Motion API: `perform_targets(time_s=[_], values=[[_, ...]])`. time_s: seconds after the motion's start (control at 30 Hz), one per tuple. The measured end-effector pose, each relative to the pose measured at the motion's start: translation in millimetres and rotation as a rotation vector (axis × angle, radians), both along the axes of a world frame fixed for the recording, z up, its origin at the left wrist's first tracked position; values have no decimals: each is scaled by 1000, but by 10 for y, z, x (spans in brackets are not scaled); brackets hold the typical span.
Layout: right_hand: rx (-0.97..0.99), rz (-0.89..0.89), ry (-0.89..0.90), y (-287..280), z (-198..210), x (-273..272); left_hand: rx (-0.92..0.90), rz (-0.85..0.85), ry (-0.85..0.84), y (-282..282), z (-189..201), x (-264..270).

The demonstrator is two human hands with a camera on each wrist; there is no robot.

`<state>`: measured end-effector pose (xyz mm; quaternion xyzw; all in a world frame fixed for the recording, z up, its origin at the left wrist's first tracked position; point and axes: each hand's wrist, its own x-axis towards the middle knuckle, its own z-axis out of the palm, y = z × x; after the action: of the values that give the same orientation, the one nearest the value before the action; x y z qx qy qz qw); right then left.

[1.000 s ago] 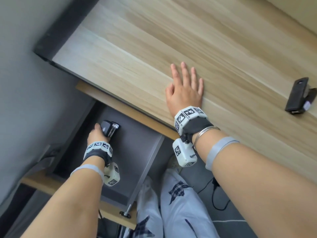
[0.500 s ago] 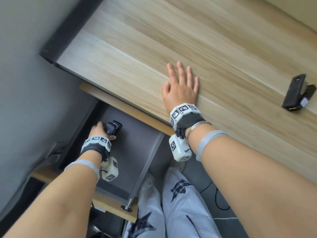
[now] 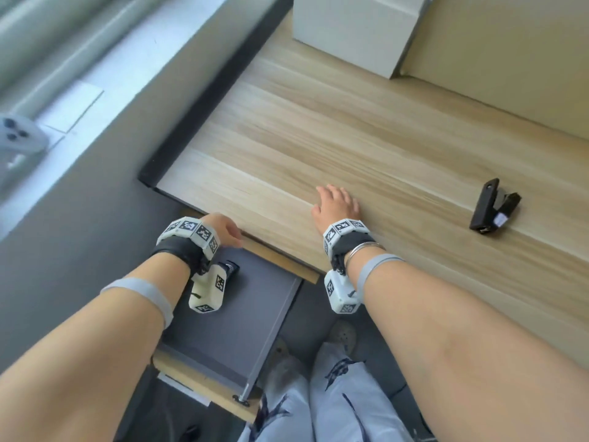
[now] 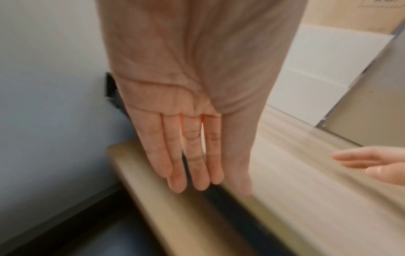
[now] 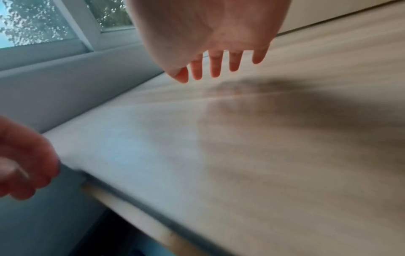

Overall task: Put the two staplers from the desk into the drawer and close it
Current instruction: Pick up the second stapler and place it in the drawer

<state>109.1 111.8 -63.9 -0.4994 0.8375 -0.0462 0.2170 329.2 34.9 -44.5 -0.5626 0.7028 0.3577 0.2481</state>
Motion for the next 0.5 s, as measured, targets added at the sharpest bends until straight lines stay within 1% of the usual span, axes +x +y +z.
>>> perform_targets(time_s=[0.1,0.23,0.37,0.5], values=[[-2,-60,16,86,203,-359,-38,-29,64,-86,201,-394],[55,-169,95,269,407,-984,-56,-2,141,-125,276,-1000],[115,-274,182,510,504,-1648,-99,41,256,-66,237,-1626],[174,-445,233,768,478,-2195,-115,26,276,-28,124,-2099]])
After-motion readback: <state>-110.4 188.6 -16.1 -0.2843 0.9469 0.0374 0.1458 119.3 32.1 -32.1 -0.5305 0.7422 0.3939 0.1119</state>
